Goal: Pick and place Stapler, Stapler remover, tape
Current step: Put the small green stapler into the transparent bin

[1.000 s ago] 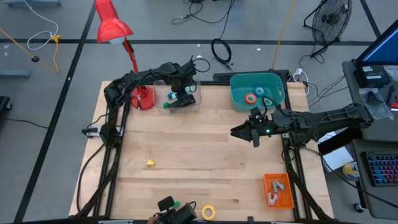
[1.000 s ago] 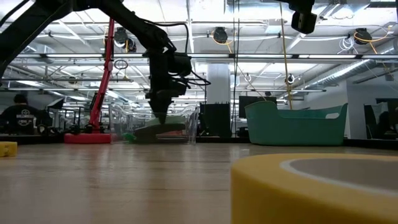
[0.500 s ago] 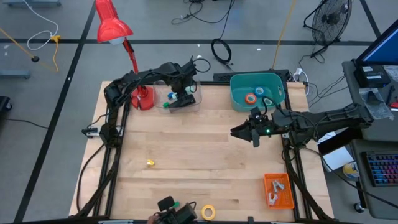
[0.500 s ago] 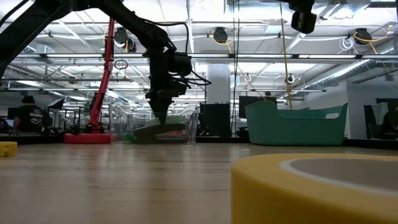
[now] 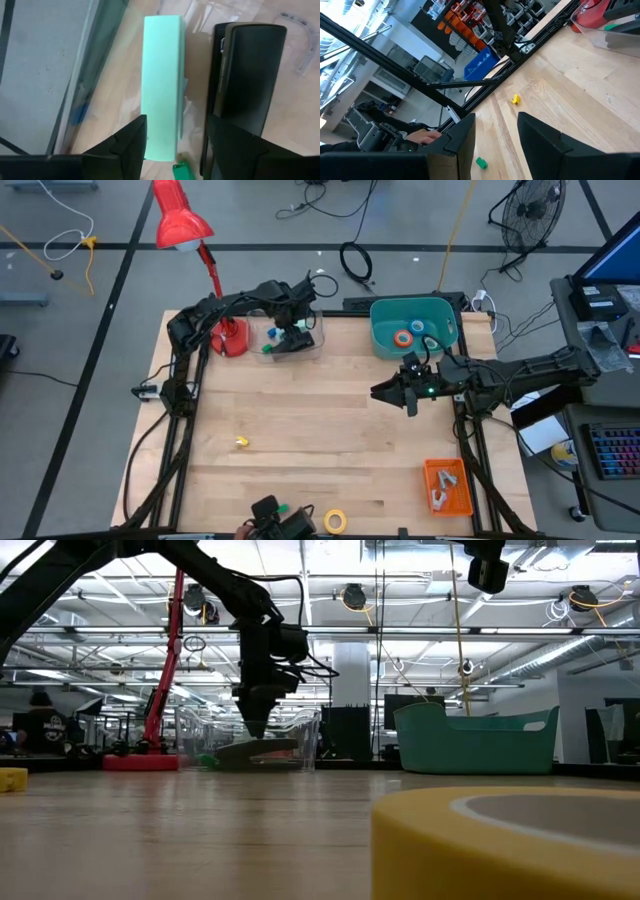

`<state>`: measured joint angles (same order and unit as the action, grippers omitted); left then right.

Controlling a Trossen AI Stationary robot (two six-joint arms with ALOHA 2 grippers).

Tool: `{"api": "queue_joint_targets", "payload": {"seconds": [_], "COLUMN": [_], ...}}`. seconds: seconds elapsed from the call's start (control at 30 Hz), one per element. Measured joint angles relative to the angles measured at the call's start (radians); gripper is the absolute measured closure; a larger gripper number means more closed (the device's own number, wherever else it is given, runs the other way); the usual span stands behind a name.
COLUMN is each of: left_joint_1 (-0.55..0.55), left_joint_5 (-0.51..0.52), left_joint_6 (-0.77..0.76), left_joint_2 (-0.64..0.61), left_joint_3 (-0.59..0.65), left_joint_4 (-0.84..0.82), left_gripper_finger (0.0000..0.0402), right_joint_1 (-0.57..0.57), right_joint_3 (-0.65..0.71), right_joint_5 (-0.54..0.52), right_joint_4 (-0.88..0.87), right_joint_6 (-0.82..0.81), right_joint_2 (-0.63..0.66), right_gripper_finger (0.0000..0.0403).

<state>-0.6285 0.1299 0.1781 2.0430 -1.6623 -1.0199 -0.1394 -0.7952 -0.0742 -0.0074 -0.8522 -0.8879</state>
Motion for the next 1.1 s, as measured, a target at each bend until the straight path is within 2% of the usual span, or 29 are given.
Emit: {"api": "queue_joint_targets", "payload": {"seconds": [0.33,0.67,0.9,1.1], "left_joint_1": [0.001,0.014,0.102,0.266], "left_joint_5": [0.013,-0.004,-0.166,-0.286], "left_joint_6": [-0.015,-0.093,-0.236,-0.44], "left_joint_2": [-0.041,-0.144,-0.21,-0.214], "left_joint_3": [0.001,0.001,0.0,0.0], "left_joint_4": [-0.007,-0.033,-0.033,-0.032], "left_gripper_finger": [0.022,0.0226,0.0227,0.0227], "right_joint_1": [0.0,-0.002,-0.035,-0.051], "right_joint_3": [0.0,0.001,0.001,0.001], "right_joint_5": [0.002,0.027,0.032,0.072], "right_joint_4": [0.002,0.012,0.019,0.019], "right_joint_6": [0.0,0.003,0.007,0.007], "right_joint_2": [0.0,0.0,0.0,0.0], "right_gripper_finger": [0.0264,0.0264,0.0264,0.0264]}}
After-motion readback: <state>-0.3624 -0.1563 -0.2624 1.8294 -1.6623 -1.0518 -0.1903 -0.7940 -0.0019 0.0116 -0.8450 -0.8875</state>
